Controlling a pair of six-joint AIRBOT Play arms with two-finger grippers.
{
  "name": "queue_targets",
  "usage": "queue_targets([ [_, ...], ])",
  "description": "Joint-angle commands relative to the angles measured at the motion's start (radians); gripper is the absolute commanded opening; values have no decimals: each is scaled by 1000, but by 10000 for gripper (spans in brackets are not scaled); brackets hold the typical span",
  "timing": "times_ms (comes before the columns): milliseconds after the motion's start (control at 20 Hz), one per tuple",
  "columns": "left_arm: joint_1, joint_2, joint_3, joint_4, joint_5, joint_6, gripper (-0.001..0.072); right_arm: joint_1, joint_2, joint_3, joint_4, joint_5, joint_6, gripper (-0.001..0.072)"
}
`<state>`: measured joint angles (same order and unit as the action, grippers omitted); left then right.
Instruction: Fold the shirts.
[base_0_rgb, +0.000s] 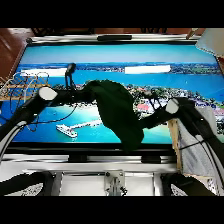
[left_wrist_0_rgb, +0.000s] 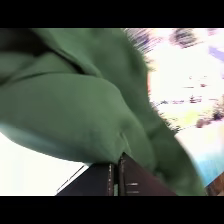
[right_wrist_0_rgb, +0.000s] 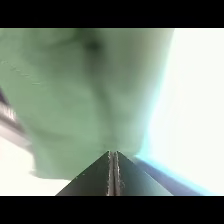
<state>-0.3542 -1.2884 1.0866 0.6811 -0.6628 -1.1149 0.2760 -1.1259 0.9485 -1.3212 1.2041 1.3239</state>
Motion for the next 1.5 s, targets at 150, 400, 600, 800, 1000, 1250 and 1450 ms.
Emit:
queue_targets([
  [150,0,262,61,120,-71,-3,34,0,203,228,-97,-45,103,378],
  [400,-68,239,57,116,-59,-32,34,0,185,227,37,0,136,519],
  [600,-14,274,239,117,-44,-11,35,0,185,227,54,-2,143,519],
  [800,68,315,542,117,-63,16,34,0,185,227,66,-3,143,518],
  [1000,59,319,659,117,-211,82,34,0,185,232,63,-1,143,518],
  [1250,-34,186,452,132,-490,-85,34,-1,185,295,-18,61,190,518],
  [1450,-321,-25,192,132,-342,-68,35,-1,183,303,-165,162,259,518],
])
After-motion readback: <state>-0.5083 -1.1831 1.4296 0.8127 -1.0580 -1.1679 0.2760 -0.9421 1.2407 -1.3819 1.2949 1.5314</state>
